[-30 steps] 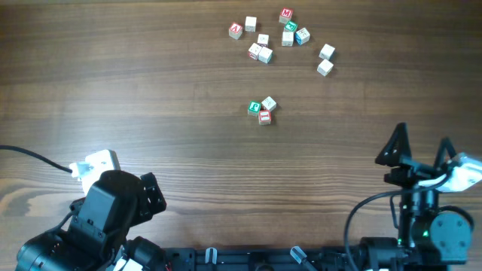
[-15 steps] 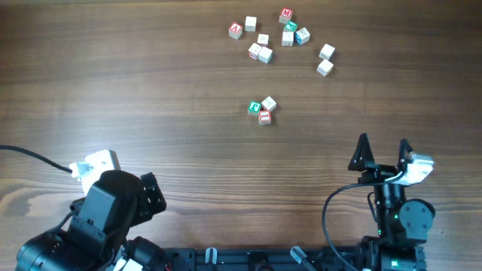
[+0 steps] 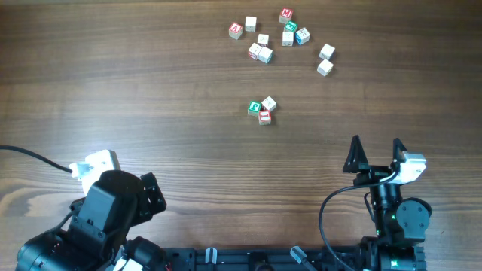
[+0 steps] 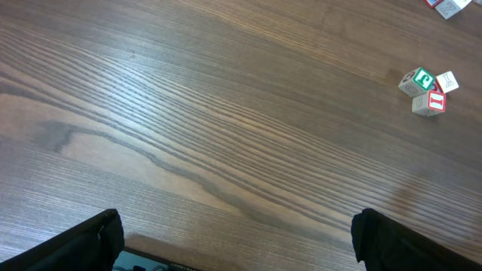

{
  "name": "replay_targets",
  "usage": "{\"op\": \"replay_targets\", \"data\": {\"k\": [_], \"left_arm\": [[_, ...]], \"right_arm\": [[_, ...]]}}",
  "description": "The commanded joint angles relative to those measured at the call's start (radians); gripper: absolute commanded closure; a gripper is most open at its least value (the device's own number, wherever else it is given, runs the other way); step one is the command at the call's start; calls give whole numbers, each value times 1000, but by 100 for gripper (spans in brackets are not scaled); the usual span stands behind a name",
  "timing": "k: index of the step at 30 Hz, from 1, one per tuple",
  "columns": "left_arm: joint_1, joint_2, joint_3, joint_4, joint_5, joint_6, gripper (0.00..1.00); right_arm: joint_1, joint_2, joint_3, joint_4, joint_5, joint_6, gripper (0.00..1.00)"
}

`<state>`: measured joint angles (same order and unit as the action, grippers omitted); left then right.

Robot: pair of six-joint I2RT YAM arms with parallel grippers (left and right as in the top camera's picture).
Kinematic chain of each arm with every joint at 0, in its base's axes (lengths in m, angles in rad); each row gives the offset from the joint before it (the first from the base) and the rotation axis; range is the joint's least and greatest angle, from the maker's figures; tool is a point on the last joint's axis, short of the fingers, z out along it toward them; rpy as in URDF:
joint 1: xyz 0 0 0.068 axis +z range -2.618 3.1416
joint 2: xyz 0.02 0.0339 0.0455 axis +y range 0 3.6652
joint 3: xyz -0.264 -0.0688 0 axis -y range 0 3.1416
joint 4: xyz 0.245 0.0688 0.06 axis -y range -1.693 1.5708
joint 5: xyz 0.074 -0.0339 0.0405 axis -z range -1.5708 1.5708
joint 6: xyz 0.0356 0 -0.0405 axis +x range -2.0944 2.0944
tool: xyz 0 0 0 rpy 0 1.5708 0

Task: Form a circle

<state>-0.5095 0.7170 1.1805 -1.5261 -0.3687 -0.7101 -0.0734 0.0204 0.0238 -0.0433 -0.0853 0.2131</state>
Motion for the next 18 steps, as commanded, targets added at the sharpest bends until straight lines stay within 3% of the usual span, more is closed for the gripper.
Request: {"op": "replay_targets", "data": {"k": [1,18], "left_arm": [[1,2,-3,-1,1,-13,0],[1,2,-3,-1,1,-13,0]], "right_arm": [[3,23,1,6,6,-28,0],[3,120,1,5,6,-29,0]]}}
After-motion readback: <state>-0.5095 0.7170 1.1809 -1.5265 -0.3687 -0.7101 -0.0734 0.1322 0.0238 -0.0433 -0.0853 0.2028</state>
